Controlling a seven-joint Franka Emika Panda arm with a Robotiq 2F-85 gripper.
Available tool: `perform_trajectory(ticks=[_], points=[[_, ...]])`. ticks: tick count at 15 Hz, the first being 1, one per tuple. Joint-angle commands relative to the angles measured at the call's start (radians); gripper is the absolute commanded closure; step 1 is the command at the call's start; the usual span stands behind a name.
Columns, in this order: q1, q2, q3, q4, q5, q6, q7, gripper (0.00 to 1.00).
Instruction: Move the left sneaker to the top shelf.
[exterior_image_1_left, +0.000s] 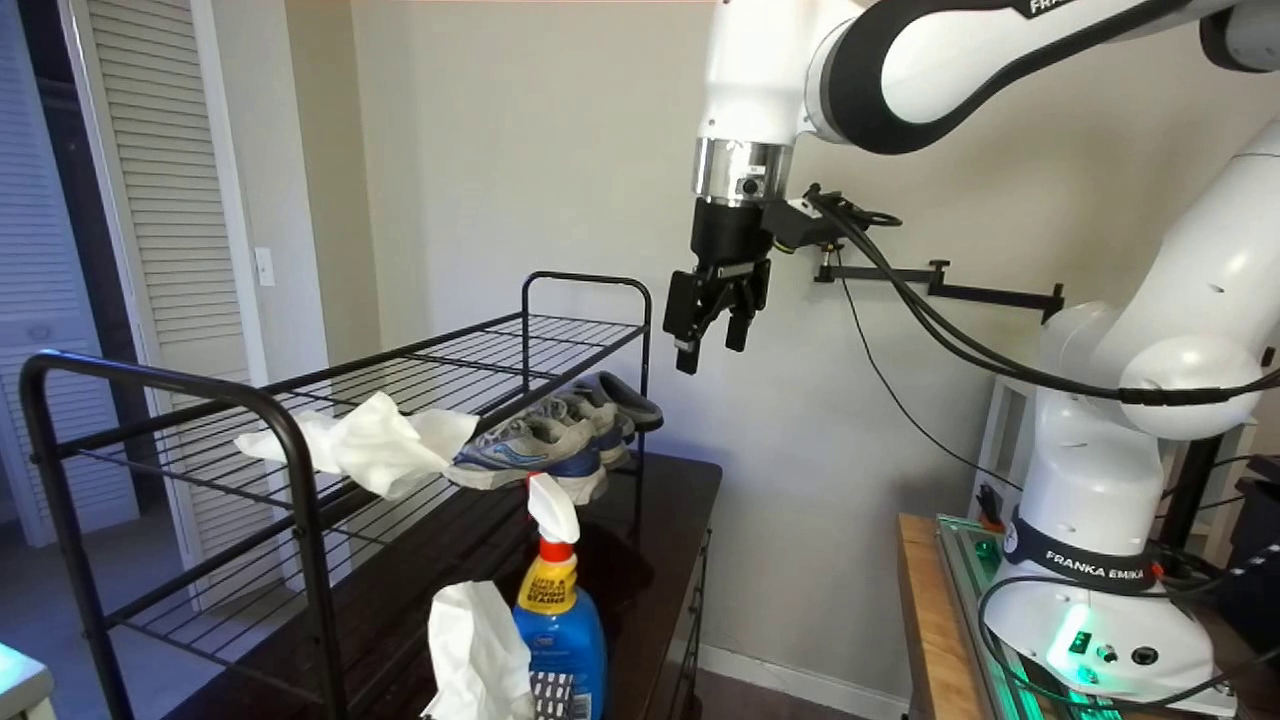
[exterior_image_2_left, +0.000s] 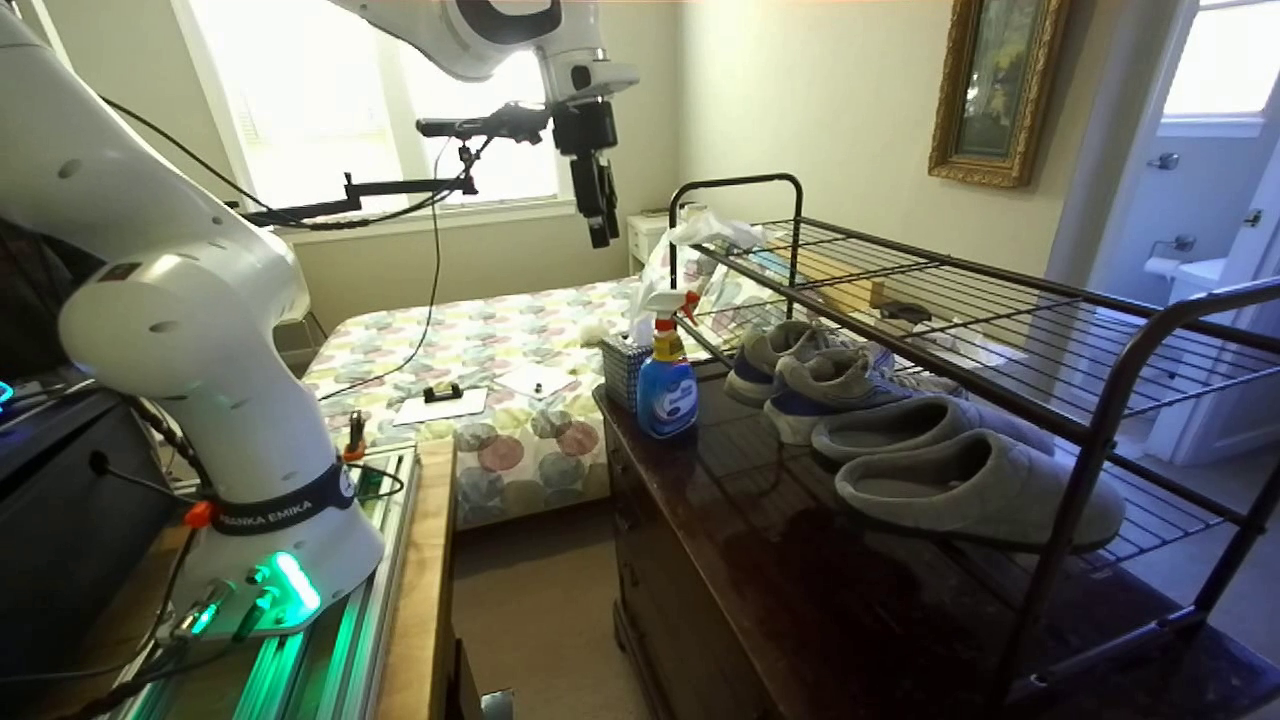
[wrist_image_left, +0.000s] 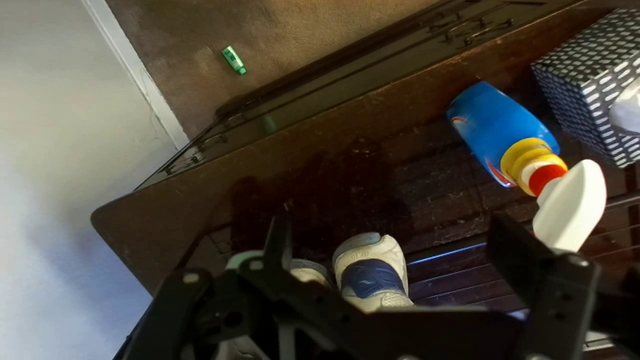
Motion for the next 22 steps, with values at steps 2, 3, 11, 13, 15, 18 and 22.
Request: perform_trajectory(ticks=[2, 3, 11, 13, 15, 18, 22], points=[[0.023, 0.064, 0.006, 0.007, -0.106, 0.035, -0.018, 0.0], [0.03, 0.096, 0.008, 0.007, -0.144, 0.07, -0.054, 0.0], [0.021, 0.359, -0.076, 0.092, -0.293, 0.323, -0.1, 0.0], [0.025, 0.418, -0.124, 0.125, -0.255, 0.383, -0.162, 0.0], [0.043, 0.37, -0.138, 0.083, -0.266, 0.362, -0.136, 0.0], [0.048, 0.394, -0.16, 0.094, -0.266, 0.363, -0.147, 0.0], [0.055, 0.416, -0.154, 0.113, -0.322, 0.378, -0.117, 0.0]])
